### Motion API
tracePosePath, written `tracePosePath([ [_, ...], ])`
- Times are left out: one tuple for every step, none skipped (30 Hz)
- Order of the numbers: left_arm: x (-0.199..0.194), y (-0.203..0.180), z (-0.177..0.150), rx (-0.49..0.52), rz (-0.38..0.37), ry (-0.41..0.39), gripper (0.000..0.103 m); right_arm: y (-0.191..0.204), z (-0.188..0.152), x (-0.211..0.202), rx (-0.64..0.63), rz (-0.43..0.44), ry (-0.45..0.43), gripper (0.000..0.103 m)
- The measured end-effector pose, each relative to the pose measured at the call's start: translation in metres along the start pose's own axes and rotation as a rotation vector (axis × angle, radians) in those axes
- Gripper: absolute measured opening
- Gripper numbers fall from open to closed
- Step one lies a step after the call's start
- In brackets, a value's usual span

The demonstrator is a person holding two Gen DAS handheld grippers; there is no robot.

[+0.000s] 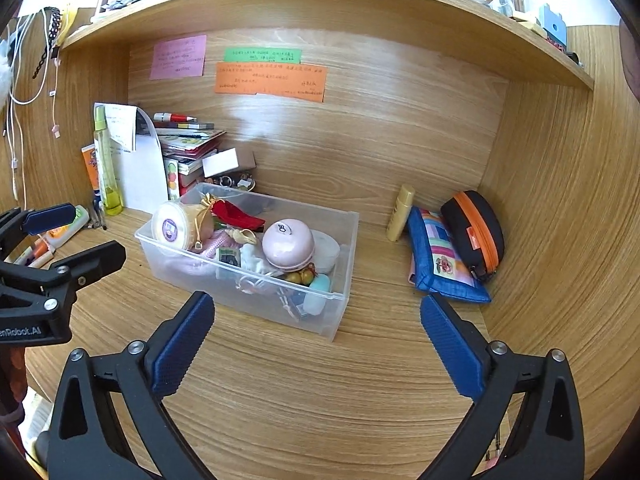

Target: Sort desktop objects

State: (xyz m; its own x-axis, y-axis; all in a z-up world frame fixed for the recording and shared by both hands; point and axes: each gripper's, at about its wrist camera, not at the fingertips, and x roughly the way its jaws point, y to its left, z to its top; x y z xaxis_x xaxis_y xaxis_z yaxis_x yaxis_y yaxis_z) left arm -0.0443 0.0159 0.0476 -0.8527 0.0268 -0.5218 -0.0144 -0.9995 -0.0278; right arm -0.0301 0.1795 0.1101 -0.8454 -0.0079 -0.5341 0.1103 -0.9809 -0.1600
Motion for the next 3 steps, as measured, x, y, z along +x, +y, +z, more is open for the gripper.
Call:
tracePosePath([
  [0.0011, 0.0001, 0.0000, -0.001, 0.001, 0.001, 0.099, -0.0001, 0.0003, 0.0014, 0.001, 0.000, 0.002, 0.103],
  [0.0024, 0.0003, -0.0001, -0.002, 0.001, 0.004, 0.099, -0.0003, 0.0004, 0.0030, 0.002, 0.002, 0.005, 0.103],
  [0.0040, 0.0010, -0.0001, -0.003, -0.001, 0.008, 0.099, -0.0006, 0.0004, 0.0050, 0.003, 0.003, 0.009, 0.103],
])
